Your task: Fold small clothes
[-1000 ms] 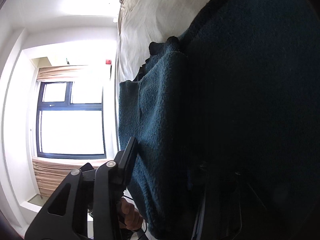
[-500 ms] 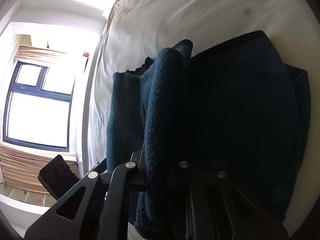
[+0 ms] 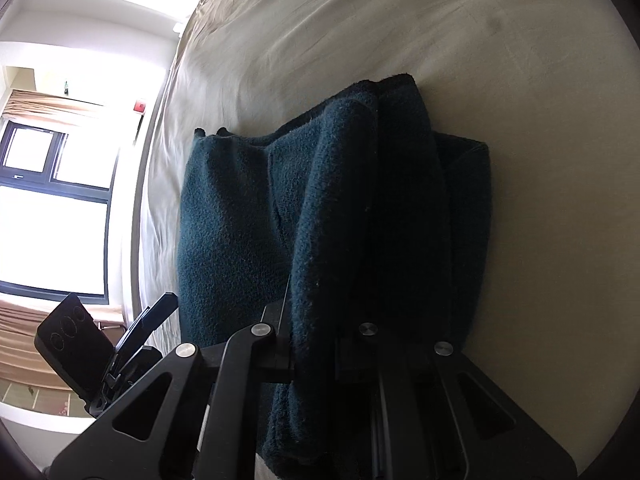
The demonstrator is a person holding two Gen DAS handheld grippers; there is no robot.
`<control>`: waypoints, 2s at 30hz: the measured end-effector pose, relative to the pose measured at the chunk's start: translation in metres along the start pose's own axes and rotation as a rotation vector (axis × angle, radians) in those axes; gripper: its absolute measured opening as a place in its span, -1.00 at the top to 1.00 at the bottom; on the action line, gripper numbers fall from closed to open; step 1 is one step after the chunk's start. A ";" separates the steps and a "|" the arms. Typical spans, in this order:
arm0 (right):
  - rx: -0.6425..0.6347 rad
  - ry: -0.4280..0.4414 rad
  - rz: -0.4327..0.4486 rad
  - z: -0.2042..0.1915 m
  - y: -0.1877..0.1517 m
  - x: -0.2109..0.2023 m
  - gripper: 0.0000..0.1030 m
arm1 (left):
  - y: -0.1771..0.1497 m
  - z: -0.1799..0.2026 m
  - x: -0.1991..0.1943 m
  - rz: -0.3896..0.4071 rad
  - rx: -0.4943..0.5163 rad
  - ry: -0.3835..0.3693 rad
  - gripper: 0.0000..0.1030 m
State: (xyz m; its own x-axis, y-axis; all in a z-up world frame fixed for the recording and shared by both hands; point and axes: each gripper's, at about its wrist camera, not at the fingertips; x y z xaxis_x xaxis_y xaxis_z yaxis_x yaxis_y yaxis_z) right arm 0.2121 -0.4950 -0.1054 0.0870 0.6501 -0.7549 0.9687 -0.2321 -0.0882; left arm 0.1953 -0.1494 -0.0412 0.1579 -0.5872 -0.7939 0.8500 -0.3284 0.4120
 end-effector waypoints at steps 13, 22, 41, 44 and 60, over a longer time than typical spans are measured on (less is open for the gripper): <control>-0.018 0.006 -0.036 0.013 0.013 -0.006 0.80 | 0.012 0.005 0.017 -0.007 0.040 0.086 -0.39; -0.041 -0.033 0.004 -0.001 -0.014 -0.020 0.80 | 0.013 0.008 0.012 0.010 0.055 0.089 -0.39; -0.052 0.046 -0.067 0.005 -0.021 0.021 0.72 | -0.006 0.033 0.029 0.005 0.154 0.139 -0.42; -0.011 0.102 -0.037 0.014 -0.026 0.014 0.72 | -0.009 0.034 0.032 -0.014 0.199 0.178 -0.42; 0.045 0.134 0.127 0.023 -0.097 -0.030 0.67 | -0.014 0.029 0.028 -0.017 0.128 0.158 -0.42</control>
State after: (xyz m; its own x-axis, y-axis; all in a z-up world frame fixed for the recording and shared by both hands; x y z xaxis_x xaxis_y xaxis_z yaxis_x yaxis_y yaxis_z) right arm 0.1100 -0.5085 -0.0887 0.2411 0.7034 -0.6687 0.9368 -0.3486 -0.0290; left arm 0.1738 -0.1826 -0.0562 0.2298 -0.4605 -0.8574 0.7839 -0.4346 0.4435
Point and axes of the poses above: each gripper's, at about its wrist camera, not at the fingertips, and x roughly the way its jaws point, z to its right, y to its top, and after that the axes turned 13 degrees about -z, right-handed
